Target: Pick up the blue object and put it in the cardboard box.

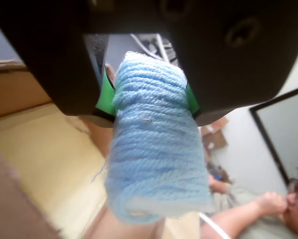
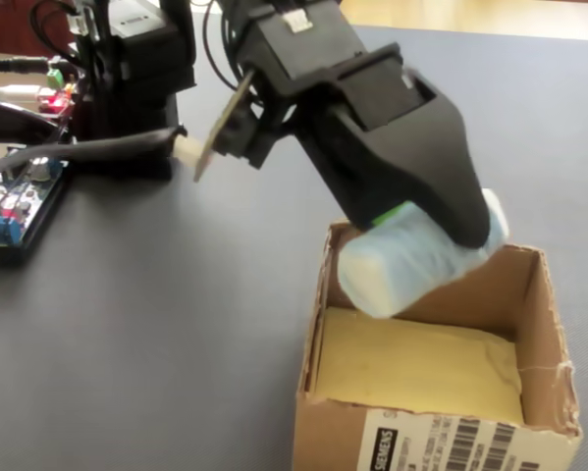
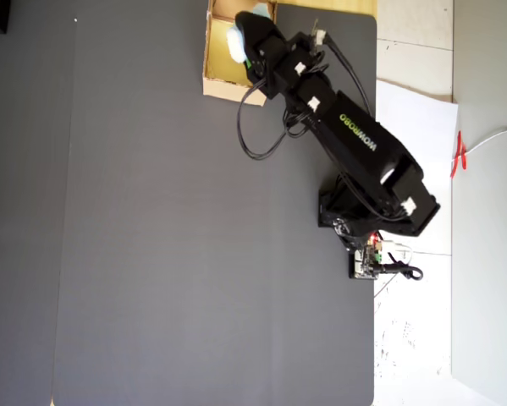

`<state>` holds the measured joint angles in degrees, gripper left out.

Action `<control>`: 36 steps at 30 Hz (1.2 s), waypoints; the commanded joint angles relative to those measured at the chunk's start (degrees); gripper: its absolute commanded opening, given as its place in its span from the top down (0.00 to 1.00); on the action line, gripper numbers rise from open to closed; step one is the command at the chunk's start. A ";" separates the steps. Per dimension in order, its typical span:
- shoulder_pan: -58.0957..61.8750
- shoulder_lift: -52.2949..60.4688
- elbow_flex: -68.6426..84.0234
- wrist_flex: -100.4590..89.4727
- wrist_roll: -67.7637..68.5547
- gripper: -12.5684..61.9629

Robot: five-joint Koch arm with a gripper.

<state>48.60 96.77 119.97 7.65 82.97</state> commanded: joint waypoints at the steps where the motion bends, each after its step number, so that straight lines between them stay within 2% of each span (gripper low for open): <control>1: 0.26 1.32 -5.45 1.58 1.14 0.44; 6: 0.26 2.99 -5.45 4.22 1.14 0.40; 17: -8.26 14.15 1.05 3.87 2.29 0.39; 36: -32.43 37.44 23.47 3.25 2.72 0.38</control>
<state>17.14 130.43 145.02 12.48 84.46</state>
